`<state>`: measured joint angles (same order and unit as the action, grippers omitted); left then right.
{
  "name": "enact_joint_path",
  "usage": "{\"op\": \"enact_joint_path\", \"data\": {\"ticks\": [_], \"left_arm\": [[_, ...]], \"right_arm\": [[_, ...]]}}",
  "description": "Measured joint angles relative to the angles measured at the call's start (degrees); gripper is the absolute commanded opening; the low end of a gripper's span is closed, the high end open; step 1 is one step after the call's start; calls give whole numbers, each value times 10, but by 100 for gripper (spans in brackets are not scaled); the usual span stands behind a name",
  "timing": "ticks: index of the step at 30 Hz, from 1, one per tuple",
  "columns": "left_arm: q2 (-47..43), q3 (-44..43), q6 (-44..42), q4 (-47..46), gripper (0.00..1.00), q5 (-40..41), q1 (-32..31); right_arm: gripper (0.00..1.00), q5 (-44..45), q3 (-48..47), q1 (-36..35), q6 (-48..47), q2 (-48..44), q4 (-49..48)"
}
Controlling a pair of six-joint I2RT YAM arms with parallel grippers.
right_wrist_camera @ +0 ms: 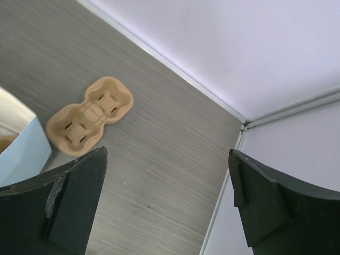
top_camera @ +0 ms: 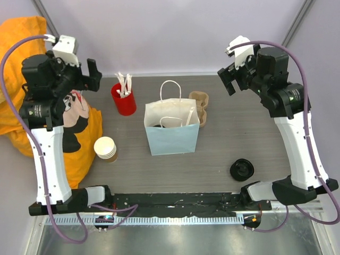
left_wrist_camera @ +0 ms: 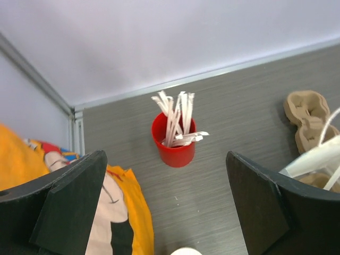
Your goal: Pack the takeout coffee
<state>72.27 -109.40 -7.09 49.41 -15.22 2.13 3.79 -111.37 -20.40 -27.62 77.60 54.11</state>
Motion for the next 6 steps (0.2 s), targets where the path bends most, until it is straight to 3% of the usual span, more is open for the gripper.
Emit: {"op": "enact_joint_path", "data": {"ticks": [6], "left_arm": [[0,0,39,1,100,-31,59]], "right_arm": [[100,34,-5,4,17,-5,-19]]}}
